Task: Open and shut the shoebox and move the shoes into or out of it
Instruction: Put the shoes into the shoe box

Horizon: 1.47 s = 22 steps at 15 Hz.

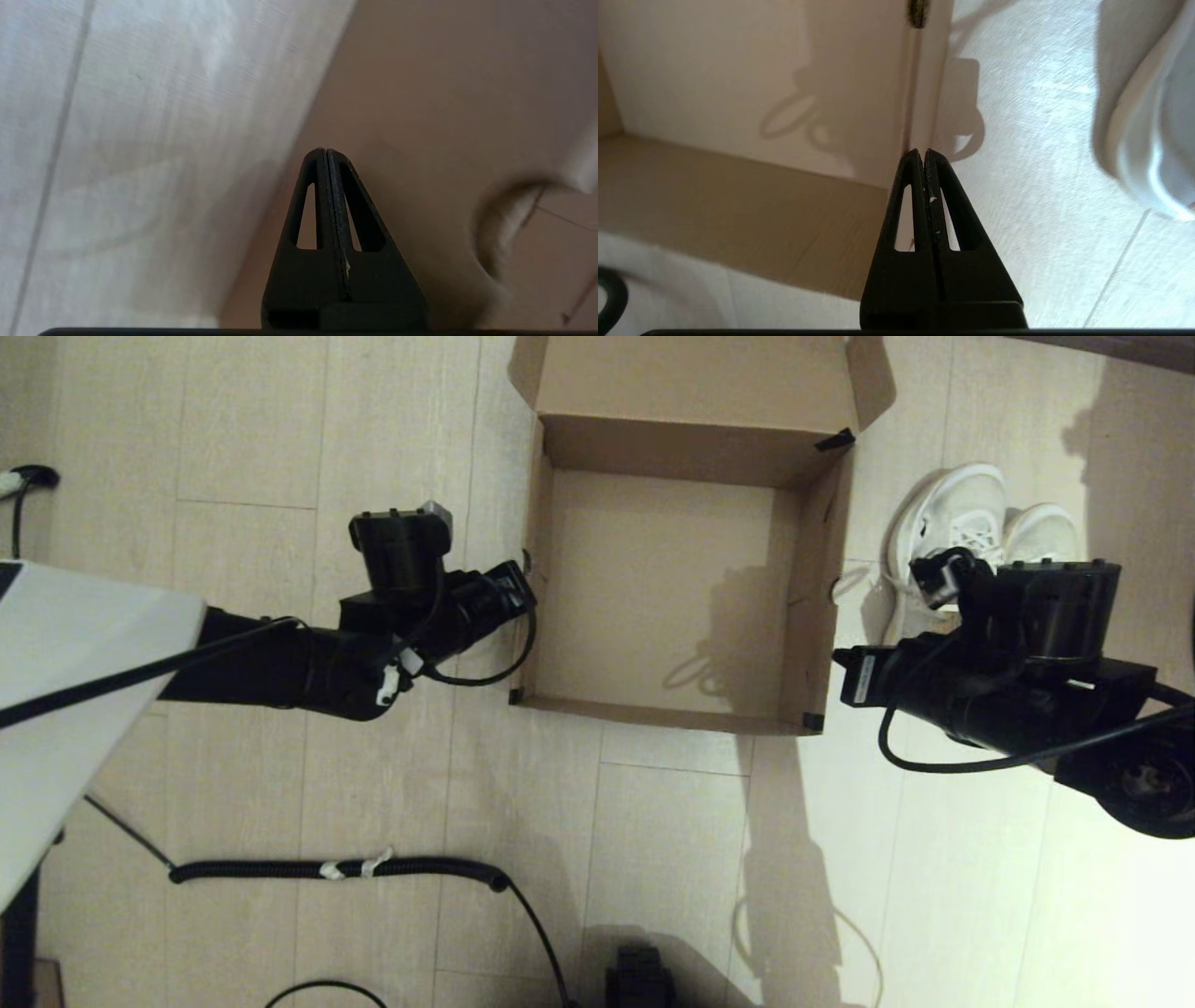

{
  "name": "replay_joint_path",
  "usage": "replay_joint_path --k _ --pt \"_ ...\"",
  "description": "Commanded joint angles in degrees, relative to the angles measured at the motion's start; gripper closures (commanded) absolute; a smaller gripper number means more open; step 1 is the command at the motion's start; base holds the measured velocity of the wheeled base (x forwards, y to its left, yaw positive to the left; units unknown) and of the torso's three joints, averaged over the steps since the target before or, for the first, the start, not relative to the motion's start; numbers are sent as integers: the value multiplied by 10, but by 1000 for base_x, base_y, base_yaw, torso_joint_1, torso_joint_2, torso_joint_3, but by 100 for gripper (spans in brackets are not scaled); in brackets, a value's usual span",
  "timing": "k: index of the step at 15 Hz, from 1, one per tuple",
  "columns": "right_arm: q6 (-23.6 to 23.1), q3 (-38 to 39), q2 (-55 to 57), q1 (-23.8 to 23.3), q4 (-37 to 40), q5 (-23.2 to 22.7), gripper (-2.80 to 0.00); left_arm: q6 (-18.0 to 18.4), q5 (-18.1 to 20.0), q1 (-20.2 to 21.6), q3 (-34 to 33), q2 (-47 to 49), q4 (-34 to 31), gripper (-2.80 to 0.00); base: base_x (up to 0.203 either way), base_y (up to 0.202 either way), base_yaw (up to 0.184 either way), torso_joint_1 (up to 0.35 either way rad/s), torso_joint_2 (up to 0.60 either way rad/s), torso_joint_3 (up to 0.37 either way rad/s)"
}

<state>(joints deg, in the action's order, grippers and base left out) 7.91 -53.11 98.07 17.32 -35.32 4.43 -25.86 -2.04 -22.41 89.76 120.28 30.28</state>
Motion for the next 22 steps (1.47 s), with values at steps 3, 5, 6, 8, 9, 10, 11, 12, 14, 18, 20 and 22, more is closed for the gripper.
replay_joint_path --k 3,5,6,8,9,10,11,12,14,18,20,22 --pt "1 40 -5 11 -34 1 0 -5 -3 -20 -50 -37 4 0 0 0 0 0 0 0" --pt "0 56 -16 18 -35 2 0 -5 -4 -26 -81 -60 5 0 0 0 0 0 0 0" --pt "0 64 -22 19 -35 2 0 -5 -4 -30 -102 -74 5 0 0 0 0 0 0 0" --pt "0 92 -43 26 -35 2 0 -12 -14 -38 -149 -99 7 0 0 0 0 0 0 0" --pt "0 106 -53 27 -35 2 0 -19 -20 -43 -170 -111 8 0 0 0 0 0 0 0" --pt "0 118 -66 27 -35 3 0 -28 -25 -50 -193 -127 8 0 0 0 0 0 0 0" --pt "-1 127 -78 27 -35 3 0 -35 -27 -53 -217 -141 9 0 0 0 0 0 0 0" --pt "-2 132 -82 27 -34 3 0 -37 -28 -54 -232 -154 11 0 0 0 0 0 0 0" --pt "-2 133 -77 31 -34 3 0 -37 -29 -54 -233 -175 11 0 0 0 0 0 0 0" --pt "-4 133 -36 59 -36 17 0 -34 -29 -83 -203 -197 9 0 0 0 0 0 0 0" --pt "-6 132 -13 60 -50 27 0 -34 -28 -117 -193 -187 8 0 0 0 0 0 0 0" --pt "-10 130 13 64 -78 40 0 -19 -29 -148 -190 -153 8 0 0 0 0 0 0 0"
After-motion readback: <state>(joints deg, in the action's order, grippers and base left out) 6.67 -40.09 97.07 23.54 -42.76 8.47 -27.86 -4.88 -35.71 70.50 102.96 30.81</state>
